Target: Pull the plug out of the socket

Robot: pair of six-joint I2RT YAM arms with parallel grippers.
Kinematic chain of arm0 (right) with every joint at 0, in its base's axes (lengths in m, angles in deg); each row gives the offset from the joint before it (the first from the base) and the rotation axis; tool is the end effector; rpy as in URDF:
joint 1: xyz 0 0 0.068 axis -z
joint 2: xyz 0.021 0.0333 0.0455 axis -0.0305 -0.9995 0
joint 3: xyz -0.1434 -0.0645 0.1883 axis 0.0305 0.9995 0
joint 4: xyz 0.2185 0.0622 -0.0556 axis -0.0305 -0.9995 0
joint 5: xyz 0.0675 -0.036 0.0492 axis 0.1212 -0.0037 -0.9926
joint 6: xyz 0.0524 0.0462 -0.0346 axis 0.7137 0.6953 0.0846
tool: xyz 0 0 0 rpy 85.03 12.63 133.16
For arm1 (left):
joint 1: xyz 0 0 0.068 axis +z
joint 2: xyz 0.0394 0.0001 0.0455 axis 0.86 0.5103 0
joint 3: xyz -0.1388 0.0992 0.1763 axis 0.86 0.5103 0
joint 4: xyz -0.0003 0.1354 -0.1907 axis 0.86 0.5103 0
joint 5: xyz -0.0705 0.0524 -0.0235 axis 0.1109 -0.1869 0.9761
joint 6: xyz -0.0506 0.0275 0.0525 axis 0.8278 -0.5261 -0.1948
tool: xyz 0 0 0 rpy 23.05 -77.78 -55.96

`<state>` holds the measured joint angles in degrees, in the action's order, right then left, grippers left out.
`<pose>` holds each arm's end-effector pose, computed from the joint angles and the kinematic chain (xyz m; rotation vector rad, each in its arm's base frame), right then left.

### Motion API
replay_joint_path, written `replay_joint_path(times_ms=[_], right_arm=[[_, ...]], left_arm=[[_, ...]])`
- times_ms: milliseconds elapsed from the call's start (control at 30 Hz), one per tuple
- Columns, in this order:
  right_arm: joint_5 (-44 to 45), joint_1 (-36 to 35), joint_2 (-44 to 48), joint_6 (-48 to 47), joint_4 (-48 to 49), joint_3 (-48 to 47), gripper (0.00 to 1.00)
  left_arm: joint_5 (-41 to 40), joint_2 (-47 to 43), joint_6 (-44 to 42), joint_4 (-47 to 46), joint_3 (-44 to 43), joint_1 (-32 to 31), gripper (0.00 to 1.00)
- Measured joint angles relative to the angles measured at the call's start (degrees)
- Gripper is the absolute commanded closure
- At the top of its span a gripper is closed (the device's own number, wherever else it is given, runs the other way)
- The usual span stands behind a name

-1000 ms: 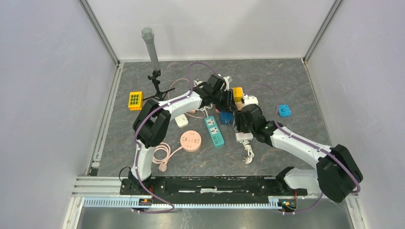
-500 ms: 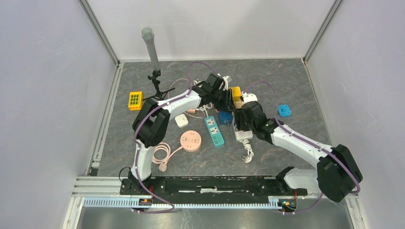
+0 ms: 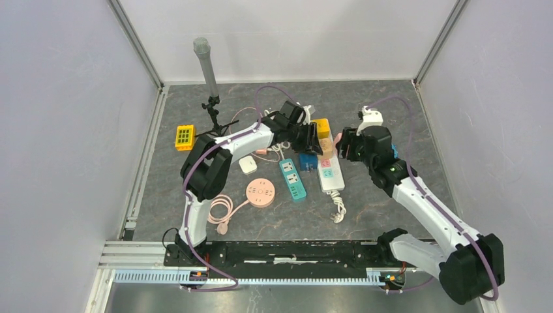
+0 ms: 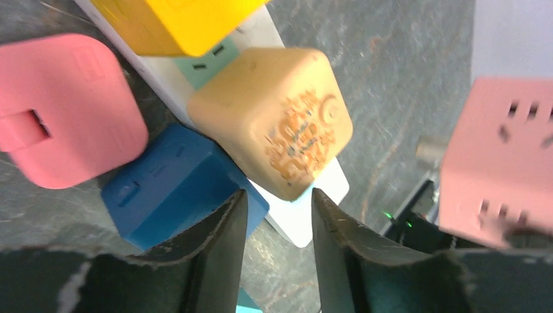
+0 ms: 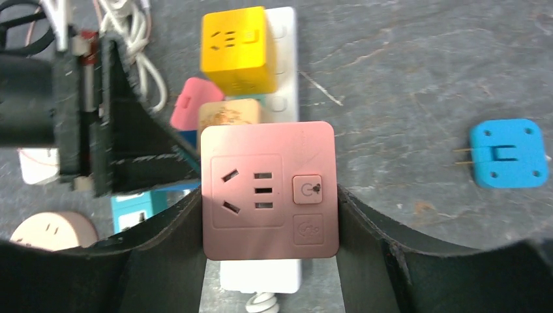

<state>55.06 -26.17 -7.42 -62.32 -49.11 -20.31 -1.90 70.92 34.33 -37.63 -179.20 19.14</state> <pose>0.2316 0.0934 0.2443 0.0188 2.0883 0.3055 0.3229 -0.3085 0.1699 0.3709 2.5620 -1.0617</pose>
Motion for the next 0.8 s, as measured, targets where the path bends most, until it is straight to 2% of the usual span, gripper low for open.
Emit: replay_joint_path(times_ms=[167,267,467,600,667,700,767,800], right_arm=[[-2.7,6.2,3.0,-0.4,1.0,4.1,1.0],[-5.9,10.2,3.5,-0.3,1.2,8.2,1.0],[-13.4,19.3,3.5,0.3,2.1,16.1,1.0],[-22.0,29.3,2.5,1.0,3.8,19.0,0.99],[-27.1,34.2,1.0,1.4,5.3,19.3,0.93],[-29.2,36.1,0.2,1.6,6.0,19.4,0.86],[-32.9,39.0,-1.2,1.6,6.8,19.4,0.71],[-34.0,39.8,-1.6,1.6,6.9,19.4,0.59]], left_arm=[[7.3,-0.8,1.7,-1.8,2.2,1.7,0.41],[8.5,-2.1,2.2,-1.8,2.9,2.5,0.37],[6.6,-8.5,1.8,0.9,3.0,3.2,0.33],[3.6,-14.2,1.5,3.4,4.7,3.1,0.31],[2.3,-17.1,1.4,4.0,6.9,3.1,0.31],[1.7,-18.4,1.3,4.6,8.0,3.1,0.31],[0.9,-20.3,1.2,5.7,9.7,3.1,0.31],[0.4,-21.0,1.0,6.4,10.4,3.1,0.32]])
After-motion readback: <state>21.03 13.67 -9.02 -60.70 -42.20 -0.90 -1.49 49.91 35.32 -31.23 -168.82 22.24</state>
